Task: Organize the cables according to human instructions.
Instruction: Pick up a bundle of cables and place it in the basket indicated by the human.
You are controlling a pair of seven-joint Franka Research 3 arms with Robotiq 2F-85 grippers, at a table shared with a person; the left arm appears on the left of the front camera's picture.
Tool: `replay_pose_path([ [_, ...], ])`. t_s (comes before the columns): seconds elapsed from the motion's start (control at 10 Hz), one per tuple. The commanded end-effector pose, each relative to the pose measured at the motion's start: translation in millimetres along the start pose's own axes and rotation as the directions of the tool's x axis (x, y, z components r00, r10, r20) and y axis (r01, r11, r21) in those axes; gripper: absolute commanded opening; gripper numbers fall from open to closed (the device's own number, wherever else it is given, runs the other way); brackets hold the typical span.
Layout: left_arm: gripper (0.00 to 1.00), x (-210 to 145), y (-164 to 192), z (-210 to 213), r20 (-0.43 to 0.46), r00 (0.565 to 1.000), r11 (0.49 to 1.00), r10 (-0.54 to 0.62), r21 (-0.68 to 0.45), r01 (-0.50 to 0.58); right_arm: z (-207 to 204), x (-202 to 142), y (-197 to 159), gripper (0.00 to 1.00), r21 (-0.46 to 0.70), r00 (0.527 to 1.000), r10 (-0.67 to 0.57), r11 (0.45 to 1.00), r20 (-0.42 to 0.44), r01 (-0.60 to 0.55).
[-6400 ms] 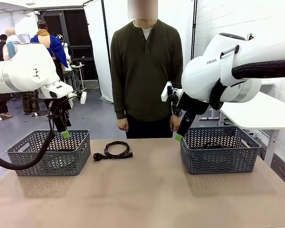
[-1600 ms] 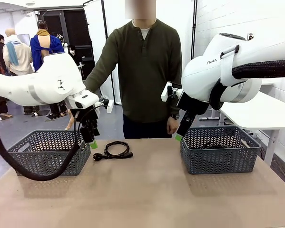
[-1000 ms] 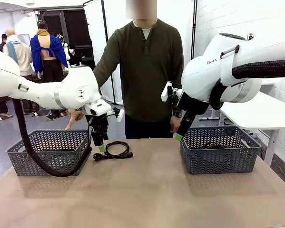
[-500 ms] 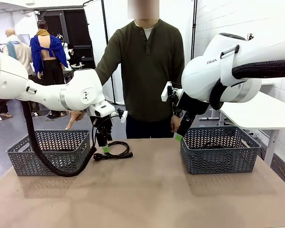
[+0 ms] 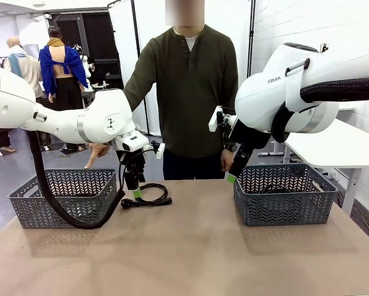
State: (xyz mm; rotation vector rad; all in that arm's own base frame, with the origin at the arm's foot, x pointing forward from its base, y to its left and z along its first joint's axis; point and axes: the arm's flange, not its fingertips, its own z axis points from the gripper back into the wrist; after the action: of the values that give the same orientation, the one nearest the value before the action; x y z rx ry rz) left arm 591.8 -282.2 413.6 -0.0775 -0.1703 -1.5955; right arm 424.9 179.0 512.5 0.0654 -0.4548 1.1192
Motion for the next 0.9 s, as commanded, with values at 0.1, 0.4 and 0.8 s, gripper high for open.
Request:
replay_pose_path([
  [0.1, 1.0, 0, 0, 0, 0.0, 1.0, 1.0, 0.0, 0.0, 0.0, -1, -1, 0, 1.0, -0.001, 1.0, -0.003, 1.0, -0.003, 0.003],
  [0.4, 1.0, 3, 18, -5, -0.038, 0.999, 1.0, -0.006, -0.001, 0.006, -1, -1, 0, 1.0, -0.001, 1.0, -0.003, 1.0, -0.003, 0.003],
  [0.8, 1.0, 12, 40, -26, -0.08, 0.996, 0.999, -0.029, -0.044, 0.026, -1, -1, 0, 1.0, -0.001, 1.0, -0.003, 1.0, -0.003, 0.003],
])
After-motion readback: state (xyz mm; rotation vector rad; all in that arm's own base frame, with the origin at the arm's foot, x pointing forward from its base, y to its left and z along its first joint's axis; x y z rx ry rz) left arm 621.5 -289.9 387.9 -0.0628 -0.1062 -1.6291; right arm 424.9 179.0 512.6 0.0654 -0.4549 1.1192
